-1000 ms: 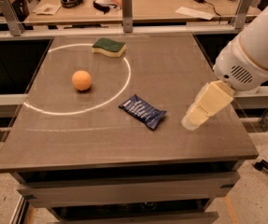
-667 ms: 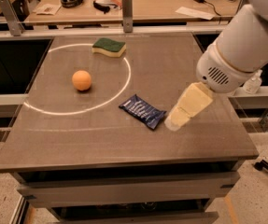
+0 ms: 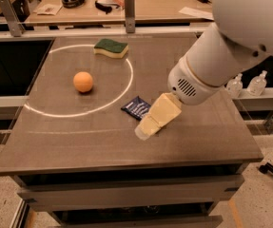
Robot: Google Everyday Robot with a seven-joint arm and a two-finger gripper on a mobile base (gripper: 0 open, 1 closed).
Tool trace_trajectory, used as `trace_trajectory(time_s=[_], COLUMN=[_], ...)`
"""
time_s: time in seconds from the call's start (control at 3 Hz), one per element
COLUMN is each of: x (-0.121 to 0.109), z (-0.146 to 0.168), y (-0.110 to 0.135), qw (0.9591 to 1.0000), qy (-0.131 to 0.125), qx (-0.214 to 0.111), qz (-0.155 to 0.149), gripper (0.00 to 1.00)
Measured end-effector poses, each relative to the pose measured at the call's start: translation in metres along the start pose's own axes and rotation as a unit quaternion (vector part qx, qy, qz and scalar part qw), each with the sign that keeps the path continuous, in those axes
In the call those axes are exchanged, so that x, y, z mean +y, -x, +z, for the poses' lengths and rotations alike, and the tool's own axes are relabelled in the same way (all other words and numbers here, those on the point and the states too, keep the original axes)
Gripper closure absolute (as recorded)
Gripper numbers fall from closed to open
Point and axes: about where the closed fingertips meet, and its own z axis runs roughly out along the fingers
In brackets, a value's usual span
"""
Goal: Move rxbar blueberry near orange
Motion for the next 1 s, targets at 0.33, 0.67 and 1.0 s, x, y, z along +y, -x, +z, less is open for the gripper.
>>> trace_trajectory(time_s=[0.33, 0.67, 1.0], x=[0.015, 0.018, 0.003], z=[0.016, 0.034, 0.049], y=[0.016, 0.028, 0.034], qw=[0.9988, 0.9972, 0.9961], qy=[0.023, 0.018, 0.001], qx=[-0.029, -0.036, -0.036], qz=[-0.032, -0.062, -0.081], gripper=[0.0, 0.0, 0.0])
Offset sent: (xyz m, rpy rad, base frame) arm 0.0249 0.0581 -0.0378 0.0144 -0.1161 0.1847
